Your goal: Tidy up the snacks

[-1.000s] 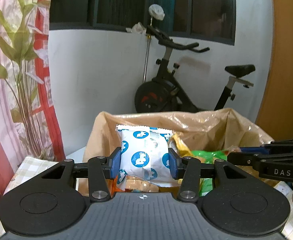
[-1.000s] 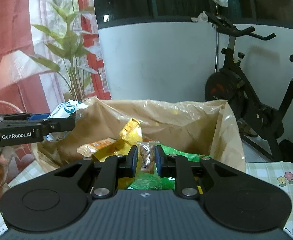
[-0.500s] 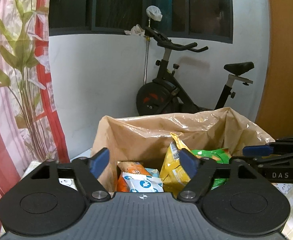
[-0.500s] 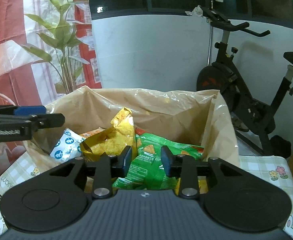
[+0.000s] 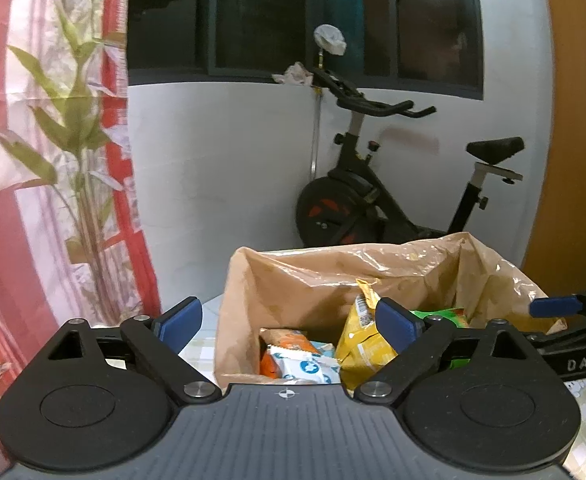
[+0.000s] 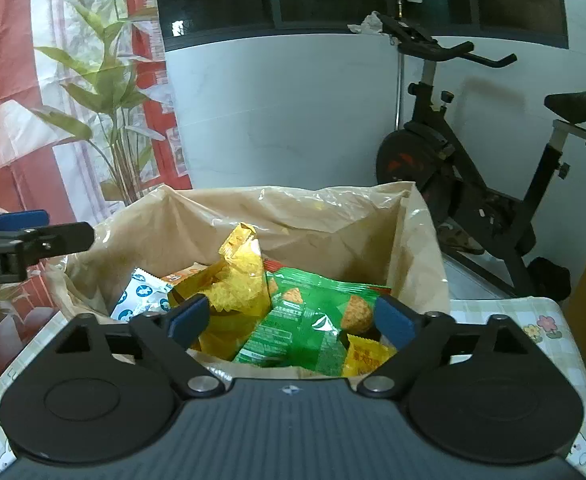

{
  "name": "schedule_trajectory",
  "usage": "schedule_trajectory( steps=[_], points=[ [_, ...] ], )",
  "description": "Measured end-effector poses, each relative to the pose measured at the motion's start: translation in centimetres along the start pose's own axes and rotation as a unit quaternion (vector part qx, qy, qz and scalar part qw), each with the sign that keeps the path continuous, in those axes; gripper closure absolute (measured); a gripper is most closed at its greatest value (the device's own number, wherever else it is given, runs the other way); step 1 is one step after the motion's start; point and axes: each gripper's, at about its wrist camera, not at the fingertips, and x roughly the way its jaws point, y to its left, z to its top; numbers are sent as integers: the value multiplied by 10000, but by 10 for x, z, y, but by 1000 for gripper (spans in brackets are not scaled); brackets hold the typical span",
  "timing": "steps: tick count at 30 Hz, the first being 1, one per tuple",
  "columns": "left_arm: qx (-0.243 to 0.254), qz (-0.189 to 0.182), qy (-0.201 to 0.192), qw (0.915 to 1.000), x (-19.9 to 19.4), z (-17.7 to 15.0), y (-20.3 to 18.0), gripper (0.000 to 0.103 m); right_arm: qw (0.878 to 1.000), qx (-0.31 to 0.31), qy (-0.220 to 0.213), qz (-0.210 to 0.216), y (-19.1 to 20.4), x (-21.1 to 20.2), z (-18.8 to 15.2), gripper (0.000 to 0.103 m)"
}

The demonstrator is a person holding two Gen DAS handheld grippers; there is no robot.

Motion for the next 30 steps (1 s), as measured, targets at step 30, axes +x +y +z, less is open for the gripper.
schedule_trajectory(
  steps=[30],
  points=[
    [-177,575,-291,9978,-102,-11,-12,8,9969,79,-588,-515,31,-106,-17,0]
  ],
)
